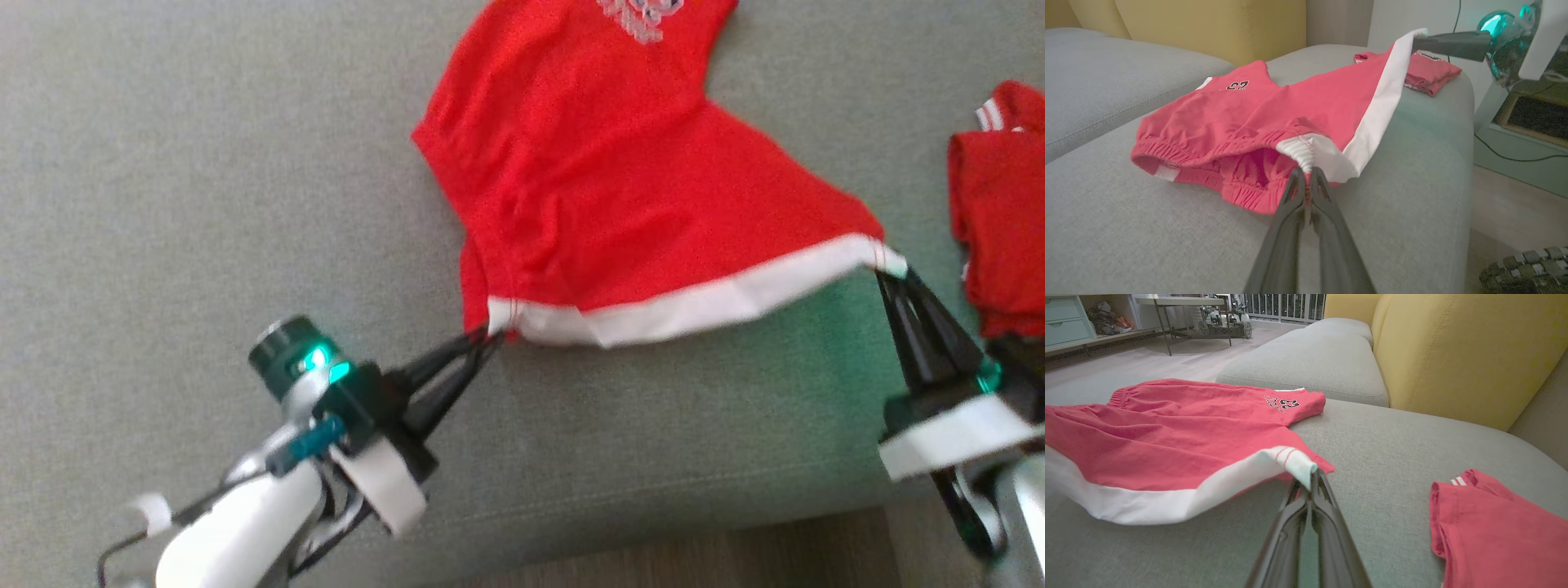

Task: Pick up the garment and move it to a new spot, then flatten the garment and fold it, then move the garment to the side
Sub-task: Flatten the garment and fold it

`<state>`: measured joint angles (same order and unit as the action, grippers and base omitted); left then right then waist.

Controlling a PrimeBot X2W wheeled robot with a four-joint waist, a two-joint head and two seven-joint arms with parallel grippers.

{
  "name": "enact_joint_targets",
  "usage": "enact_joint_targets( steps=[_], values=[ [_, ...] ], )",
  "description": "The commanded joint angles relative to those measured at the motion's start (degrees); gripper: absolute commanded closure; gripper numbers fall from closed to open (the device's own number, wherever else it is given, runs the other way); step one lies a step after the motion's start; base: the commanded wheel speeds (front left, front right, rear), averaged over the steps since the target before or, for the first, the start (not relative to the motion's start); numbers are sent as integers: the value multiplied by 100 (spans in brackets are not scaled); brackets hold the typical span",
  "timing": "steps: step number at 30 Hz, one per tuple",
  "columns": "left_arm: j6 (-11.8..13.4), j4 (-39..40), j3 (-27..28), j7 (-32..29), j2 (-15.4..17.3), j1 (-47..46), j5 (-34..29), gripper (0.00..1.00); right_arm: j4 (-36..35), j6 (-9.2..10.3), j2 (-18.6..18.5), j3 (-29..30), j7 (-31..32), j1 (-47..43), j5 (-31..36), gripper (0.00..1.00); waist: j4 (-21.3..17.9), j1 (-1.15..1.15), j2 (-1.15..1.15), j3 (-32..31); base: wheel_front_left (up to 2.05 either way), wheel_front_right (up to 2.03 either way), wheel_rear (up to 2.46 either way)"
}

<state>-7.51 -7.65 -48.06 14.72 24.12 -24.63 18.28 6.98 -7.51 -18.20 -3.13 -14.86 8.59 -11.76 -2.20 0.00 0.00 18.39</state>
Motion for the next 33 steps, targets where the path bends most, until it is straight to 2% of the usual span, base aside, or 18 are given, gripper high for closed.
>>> enact_joint_targets(
  steps=[1,5,9,12,15,20,27,33],
  values=[
    [3,223,154,28,261,27,-129,100,-314,2,-221,12,-13,-272,-49,100,-18,0,0,-223,0,0,0],
    [3,380,153,28,461,491,-297,100,-723,2,-434,105,-2,-883,-247,100,8,0,0,-383,0,0,0],
    [31,649,462,28,707,960,-347,100,-1308,2,-698,325,167,-1434,-305,100,53,0,0,-431,0,0,0],
    [50,862,713,28,686,1133,-198,100,-1547,2,-679,550,344,-1490,-299,100,105,0,0,-424,0,0,0],
    [47,974,917,28,510,1150,42,100,-1610,2,-622,650,531,-1387,-277,100,148,0,0,-414,0,0,0],
    [19,812,1117,28,-89,776,739,100,-1381,2,-571,621,1356,-618,21,100,246,0,0,-320,0,0,0],
    [5,-98,879,-137,-926,-287,2021,100,-503,2,-613,548,2382,913,293,100,490,0,0,-47,0,0,0],
    [3,-783,950,-301,-1250,-1007,2718,100,375,2,-771,115,2817,2205,255,100,714,0,0,264,0,0,0]
  ],
)
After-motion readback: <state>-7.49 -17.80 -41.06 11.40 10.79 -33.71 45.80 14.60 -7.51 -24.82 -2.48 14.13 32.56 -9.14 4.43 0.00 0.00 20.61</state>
